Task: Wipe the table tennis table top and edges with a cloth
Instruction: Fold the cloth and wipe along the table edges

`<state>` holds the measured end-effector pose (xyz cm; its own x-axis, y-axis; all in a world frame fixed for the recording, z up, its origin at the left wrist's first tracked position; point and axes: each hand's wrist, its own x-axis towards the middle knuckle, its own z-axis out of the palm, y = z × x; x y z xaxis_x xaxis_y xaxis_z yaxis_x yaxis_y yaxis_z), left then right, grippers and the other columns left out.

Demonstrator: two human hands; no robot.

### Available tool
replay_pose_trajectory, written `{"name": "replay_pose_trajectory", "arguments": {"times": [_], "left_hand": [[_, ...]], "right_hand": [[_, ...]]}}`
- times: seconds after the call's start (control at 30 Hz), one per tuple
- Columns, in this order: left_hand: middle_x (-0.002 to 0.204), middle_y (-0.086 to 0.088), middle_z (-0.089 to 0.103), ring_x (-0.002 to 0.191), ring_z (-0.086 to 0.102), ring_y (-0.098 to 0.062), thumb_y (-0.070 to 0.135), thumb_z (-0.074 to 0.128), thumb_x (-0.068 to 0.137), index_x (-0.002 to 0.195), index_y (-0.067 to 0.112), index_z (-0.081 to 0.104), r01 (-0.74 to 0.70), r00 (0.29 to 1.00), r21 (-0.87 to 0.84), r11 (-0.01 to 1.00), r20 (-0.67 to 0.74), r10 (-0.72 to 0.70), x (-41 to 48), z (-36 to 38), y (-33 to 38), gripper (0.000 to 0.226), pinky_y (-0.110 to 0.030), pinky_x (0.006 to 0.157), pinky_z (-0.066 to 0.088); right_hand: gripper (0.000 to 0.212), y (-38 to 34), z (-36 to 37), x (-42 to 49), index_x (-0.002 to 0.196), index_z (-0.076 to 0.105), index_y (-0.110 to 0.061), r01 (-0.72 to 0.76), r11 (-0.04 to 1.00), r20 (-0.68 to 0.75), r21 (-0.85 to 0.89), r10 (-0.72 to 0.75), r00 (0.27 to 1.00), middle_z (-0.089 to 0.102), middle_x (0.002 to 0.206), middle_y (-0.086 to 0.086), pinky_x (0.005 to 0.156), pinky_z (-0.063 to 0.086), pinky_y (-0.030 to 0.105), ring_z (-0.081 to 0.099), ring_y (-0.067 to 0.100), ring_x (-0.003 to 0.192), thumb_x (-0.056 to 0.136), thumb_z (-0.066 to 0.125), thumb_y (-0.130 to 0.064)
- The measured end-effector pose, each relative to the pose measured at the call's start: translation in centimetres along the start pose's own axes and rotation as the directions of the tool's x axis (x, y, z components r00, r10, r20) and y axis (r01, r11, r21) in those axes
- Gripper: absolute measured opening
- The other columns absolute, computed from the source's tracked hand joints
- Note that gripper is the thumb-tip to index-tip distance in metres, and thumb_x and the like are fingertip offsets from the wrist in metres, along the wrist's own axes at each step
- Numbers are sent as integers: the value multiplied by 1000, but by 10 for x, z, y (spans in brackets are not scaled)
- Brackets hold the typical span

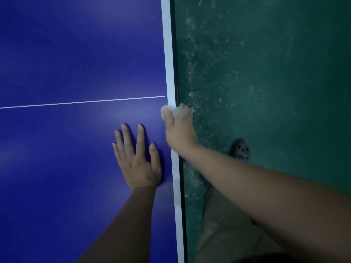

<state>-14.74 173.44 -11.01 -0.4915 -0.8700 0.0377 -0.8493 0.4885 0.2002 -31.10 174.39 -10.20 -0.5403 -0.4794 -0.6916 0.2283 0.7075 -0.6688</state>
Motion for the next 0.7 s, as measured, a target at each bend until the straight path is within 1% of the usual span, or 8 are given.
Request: {"name": "replay_pose_trajectory", "arguments": {"times": [0.1,0.2,0.23,0.3,0.4,0.47,0.57,0.7], "left_hand": [[176,-17,27,166,19,-38,32,53,108,164,17,47,5,1000,-9,1000,3,-5,1,0,1,58,-63,130,21],[176,-16,27,166,19,-38,32,54,108,163,18,47,18,1000,-16,1000,7,-18,0,-1,1,58,-63,131,21],[176,-16,27,166,19,-38,32,54,107,163,17,48,22,1000,-16,1000,7,-22,0,-2,2,58,-63,131,21],[176,-16,28,166,19,-38,33,54,107,163,17,48,21,1000,-23,1000,10,-21,1,-3,3,58,-63,131,21],[176,-15,28,166,19,-37,34,55,107,163,18,49,38,999,-17,999,26,-38,2,-5,4,58,-63,131,22],[177,-14,28,166,18,-37,33,56,106,162,18,49,53,998,-24,998,39,-52,2,-7,5,59,-63,131,22],[176,-15,29,166,20,-38,32,58,105,161,17,51,59,997,-39,997,50,-57,4,-8,6,59,-64,130,23],[175,-16,30,165,21,-40,35,53,106,160,16,52,68,995,-34,997,77,-66,7,-10,6,57,-64,130,23]], "right_hand": [[55,-31,-10,50,144,44,-8,12,1000,17,5,-12,1000,47,147,13,104,48,46,53,23,121,111,43,-51],[69,-42,-12,66,146,46,-7,21,999,18,30,-21,1000,49,148,15,102,48,40,57,27,124,105,41,-63],[68,-40,-14,57,154,41,-9,28,999,34,27,-29,999,45,155,15,110,42,35,54,27,131,107,42,-59],[69,-24,-17,28,166,22,-11,49,999,61,1,-49,997,30,168,11,110,26,22,41,25,147,112,43,-48],[72,7,-15,-17,169,15,-12,78,994,70,-76,-73,995,24,172,8,105,23,14,34,21,152,112,43,-46],[72,15,-12,-29,169,16,-13,42,994,86,-99,-33,996,25,172,7,107,28,18,36,21,153,112,44,-47],[69,-4,-15,-12,167,19,-11,-19,994,92,-111,30,995,31,169,8,102,33,25,45,27,148,112,43,-46],[65,-56,-28,59,162,27,-8,36,993,39,-112,-32,999,41,160,10,98,39,31,54,27,135,113,40,-49]]}}
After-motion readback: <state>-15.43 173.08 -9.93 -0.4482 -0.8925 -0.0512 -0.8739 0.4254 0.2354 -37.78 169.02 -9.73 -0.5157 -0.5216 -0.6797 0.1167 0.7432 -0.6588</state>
